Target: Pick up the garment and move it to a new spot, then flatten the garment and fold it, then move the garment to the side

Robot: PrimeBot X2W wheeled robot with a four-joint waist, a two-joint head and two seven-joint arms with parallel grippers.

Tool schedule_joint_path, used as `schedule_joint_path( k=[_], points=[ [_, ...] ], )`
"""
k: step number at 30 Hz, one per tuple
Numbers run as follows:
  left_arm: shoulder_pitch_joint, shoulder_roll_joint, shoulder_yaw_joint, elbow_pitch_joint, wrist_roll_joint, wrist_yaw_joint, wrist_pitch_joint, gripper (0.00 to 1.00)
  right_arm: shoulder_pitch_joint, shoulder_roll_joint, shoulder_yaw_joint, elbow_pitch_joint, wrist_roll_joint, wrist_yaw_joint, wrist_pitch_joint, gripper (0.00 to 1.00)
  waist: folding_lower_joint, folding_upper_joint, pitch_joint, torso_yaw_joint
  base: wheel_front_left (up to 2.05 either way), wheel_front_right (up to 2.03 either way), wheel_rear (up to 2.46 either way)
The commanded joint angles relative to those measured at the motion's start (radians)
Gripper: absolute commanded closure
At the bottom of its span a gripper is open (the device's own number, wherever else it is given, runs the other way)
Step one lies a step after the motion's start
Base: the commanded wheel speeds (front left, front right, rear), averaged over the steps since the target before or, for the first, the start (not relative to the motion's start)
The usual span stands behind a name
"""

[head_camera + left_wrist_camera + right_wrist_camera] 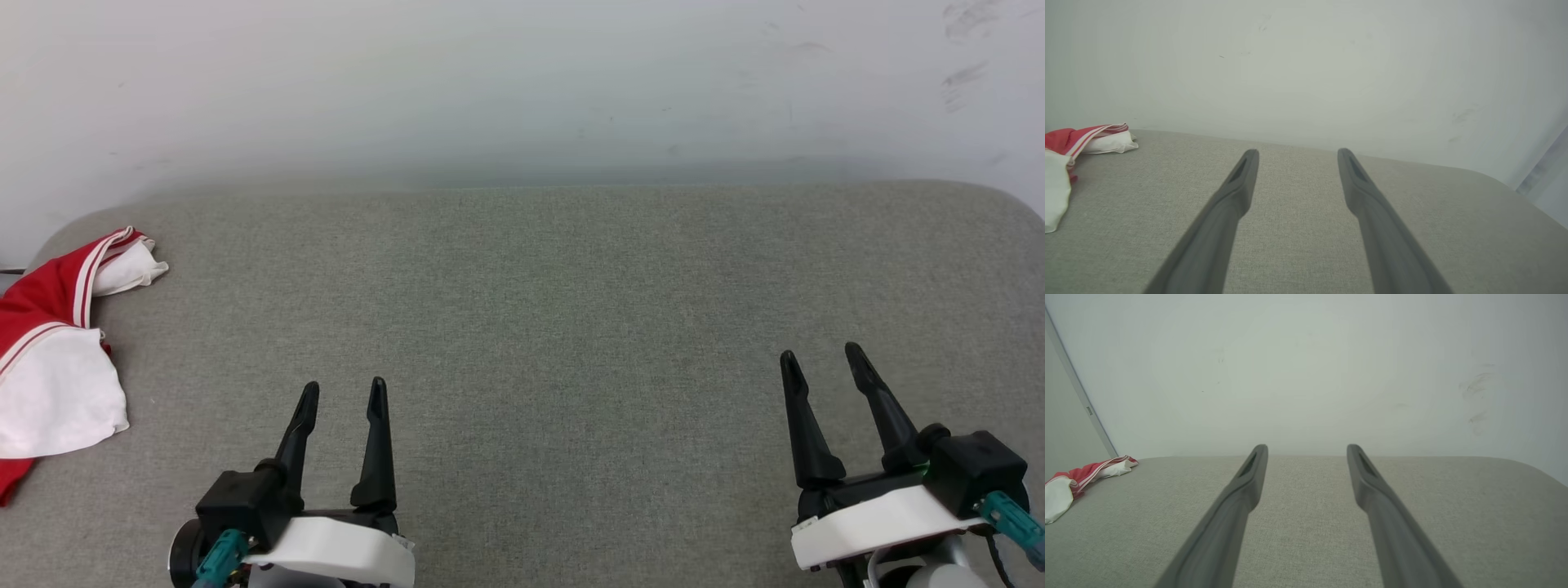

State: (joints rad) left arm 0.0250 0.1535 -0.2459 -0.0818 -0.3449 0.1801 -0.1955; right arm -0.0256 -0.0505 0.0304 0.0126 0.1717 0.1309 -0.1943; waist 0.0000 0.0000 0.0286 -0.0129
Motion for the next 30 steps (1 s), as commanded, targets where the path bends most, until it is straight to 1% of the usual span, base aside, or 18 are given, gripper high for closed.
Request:
schedule_joint_path(
  k=[1, 5, 8, 11, 14, 18, 26, 30],
  points=[
    [0.011, -0.014, 0.022, -0.012, 0.009, -0.025, -0.009, 0.00, 0.008, 0.000, 0.005, 0.001, 0.010, 0.000, -0.010, 0.00, 0.0000, 0.0000, 0.001, 0.000, 0.00, 0.00, 0.00],
    [0.031, -0.052, 0.084, -0.007, 0.025, -0.093, -0.018, 0.00, 0.013, 0.000, 0.000, 0.021, 0.051, 0.000, -0.019, 0.00, 0.0000, 0.0000, 0.002, 0.000, 0.00, 0.00, 0.00],
    [0.040, -0.073, 0.120, 0.006, 0.048, -0.147, -0.023, 0.00, 0.013, 0.000, -0.001, 0.029, 0.043, 0.000, -0.025, 0.00, 0.0000, 0.0000, 0.003, -0.001, 0.00, 0.00, 0.00],
    [0.051, -0.087, 0.143, 0.026, 0.080, -0.187, -0.030, 0.00, 0.014, 0.000, -0.013, 0.040, 0.037, 0.000, -0.032, 0.00, 0.0000, 0.0000, 0.002, -0.002, 0.00, 0.00, 0.00],
    [0.053, -0.094, 0.150, 0.043, 0.119, -0.215, -0.036, 0.00, 0.013, 0.000, -0.017, 0.046, 0.015, 0.000, -0.037, 0.00, 0.0000, 0.0000, 0.002, -0.004, 0.00, 0.00, 0.00],
    [0.056, -0.100, 0.150, 0.048, 0.174, -0.223, -0.043, 0.00, 0.014, 0.000, -0.025, 0.053, -0.020, 0.000, -0.044, 0.00, 0.0000, 0.0000, 0.003, -0.006, 0.00, 0.00, 0.00],
    [0.058, -0.103, 0.153, 0.052, 0.222, -0.233, -0.056, 0.00, 0.008, 0.001, -0.037, 0.055, -0.067, 0.000, -0.057, 0.00, 0.0000, 0.0000, 0.010, -0.008, 0.00, 0.00, 0.00],
    [0.059, -0.103, 0.155, 0.053, 0.222, -0.231, -0.065, 0.00, 0.008, 0.001, -0.035, 0.053, -0.093, 0.000, -0.064, 0.00, 0.0000, 0.0000, 0.013, -0.007, 0.00, 0.00, 0.00]
  ],
)
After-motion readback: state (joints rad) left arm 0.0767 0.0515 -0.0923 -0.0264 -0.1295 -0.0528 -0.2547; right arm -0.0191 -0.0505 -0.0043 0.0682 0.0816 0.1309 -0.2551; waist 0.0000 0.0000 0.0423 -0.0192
